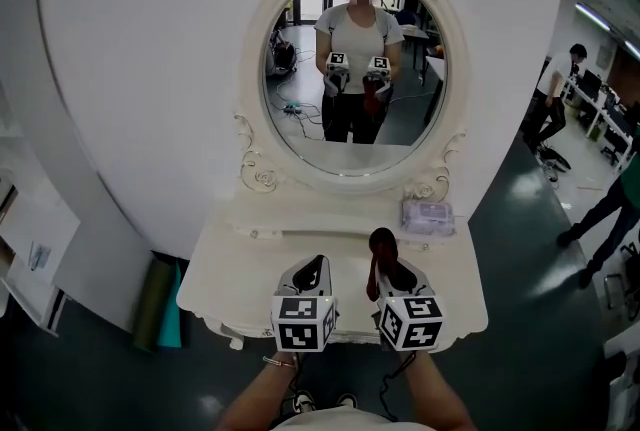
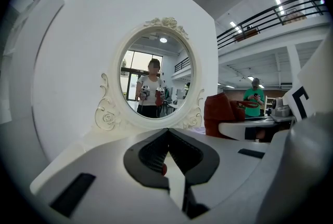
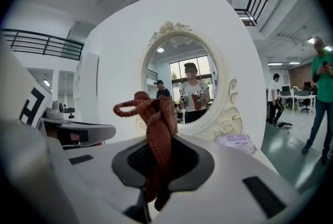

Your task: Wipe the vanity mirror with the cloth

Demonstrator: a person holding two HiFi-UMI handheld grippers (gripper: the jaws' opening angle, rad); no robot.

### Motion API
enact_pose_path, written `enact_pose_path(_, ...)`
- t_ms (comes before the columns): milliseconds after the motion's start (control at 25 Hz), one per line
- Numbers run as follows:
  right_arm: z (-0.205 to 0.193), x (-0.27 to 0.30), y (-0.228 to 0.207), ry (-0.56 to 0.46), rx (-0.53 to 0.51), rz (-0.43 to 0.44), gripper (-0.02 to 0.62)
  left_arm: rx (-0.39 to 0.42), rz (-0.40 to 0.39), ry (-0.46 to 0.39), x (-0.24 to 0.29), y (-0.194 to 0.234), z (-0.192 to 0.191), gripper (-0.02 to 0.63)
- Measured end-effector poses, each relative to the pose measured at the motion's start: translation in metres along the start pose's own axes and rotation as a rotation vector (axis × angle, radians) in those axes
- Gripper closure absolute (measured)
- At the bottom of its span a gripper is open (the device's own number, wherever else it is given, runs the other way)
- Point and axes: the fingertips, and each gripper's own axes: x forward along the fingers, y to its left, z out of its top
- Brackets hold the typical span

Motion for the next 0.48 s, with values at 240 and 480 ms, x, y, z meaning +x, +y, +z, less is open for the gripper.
enact_pose_path(240,-0.0018,0.0011,-0.0022,0.008,-0.002,0.002,0.538,-0.006,0.005,0.005,0.0029,0.0011,-0.0016,0.600)
enact_pose_path(480,-0.0035,-0.0034,-0.0043,0.013,-0.005,0.000,0.538,-0.001,0.005,0.008,0.0018,0.0012,-0.0027,0.600)
